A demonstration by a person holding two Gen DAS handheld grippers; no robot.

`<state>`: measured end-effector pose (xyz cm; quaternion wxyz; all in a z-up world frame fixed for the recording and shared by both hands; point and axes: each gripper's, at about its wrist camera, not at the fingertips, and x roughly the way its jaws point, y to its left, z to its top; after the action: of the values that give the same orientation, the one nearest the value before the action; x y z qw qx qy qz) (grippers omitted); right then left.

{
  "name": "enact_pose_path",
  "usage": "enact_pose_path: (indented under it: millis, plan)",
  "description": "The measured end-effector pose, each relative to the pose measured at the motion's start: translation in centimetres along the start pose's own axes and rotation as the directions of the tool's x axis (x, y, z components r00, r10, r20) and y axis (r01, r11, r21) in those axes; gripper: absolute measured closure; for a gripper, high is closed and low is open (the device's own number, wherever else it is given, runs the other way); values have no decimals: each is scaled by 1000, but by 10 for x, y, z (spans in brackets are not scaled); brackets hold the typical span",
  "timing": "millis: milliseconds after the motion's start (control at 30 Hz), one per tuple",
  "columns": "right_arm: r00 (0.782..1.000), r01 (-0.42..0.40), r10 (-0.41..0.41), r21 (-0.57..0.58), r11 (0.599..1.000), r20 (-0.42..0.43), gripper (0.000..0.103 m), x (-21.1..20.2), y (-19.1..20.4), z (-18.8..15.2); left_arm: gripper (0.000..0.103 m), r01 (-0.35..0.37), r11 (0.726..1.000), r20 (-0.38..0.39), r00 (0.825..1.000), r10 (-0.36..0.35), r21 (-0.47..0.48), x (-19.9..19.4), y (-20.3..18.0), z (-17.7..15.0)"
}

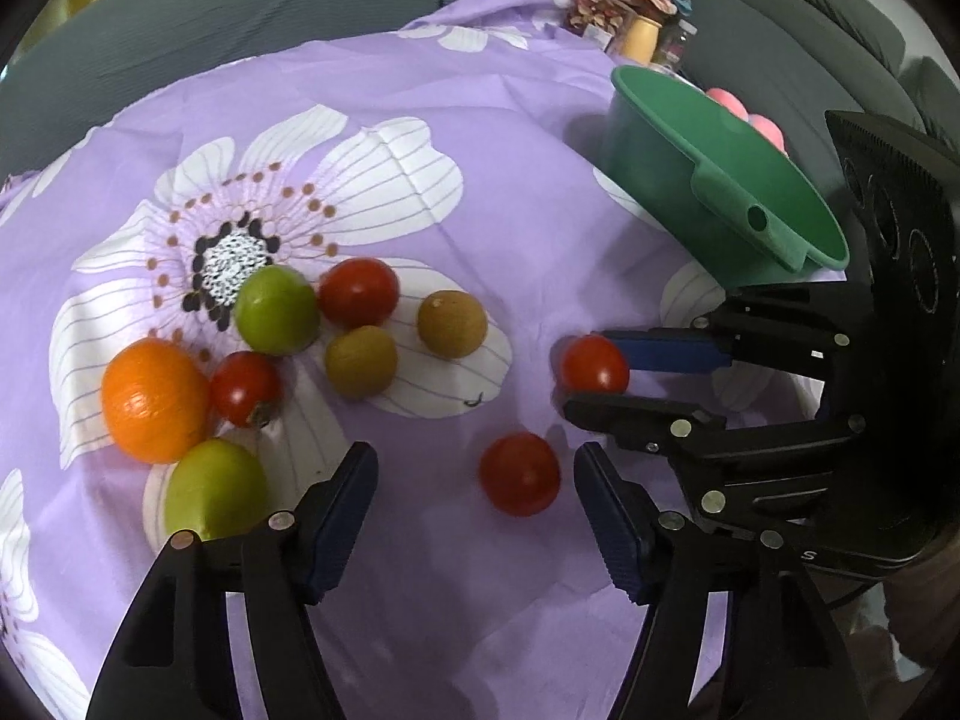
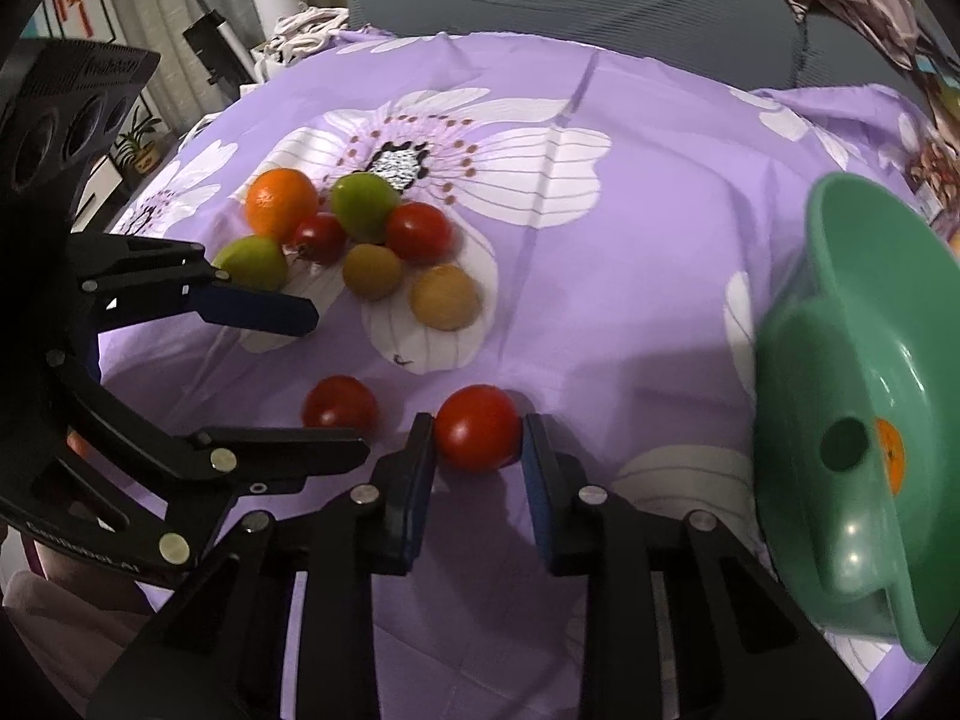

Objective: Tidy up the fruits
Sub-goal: 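Grasp one cherry tomato with the left gripper while the right gripper grasps the other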

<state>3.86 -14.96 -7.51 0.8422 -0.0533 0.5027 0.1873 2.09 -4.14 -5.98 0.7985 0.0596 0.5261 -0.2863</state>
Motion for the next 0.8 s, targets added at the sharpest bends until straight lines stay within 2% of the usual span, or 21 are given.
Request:
enact_pose_path:
  millis: [67,233,367,433,500,633,800]
  plan:
    - [1000,2,-2,9,1000,5,74,-2,-2,-2,36,-2,1000,-5,1000,2,1,3,-2,1]
    - [1000,-7,6,29,1000,25,74,-6,-5,-4,51,-21,1000,-8,1000,21,13,8,-9,4]
    - [999,-13,12,37,999,31,74,-7,-6,-5,59,-30,999,-5,1000,30,14,9,-11,6]
    - [999,-15,13,42,999,34,74,-8,-6,-6,70,-29,1000,-5,1000,29,11,9,-12,6]
    - [999,-15,13,48,999,38,74,-9,-7,-6,76,-25,1000,-7,1000,25,2,9,-11,5]
    - [999,-15,13,52,999,46,74,-13,-7,-7,76,5,999,-5,1000,-5,-41,7,-5,4]
    - [998,-21,17,61,998,66,74,-19,-7,-8,76,96,989,9,995,-96,-116,4,5,1]
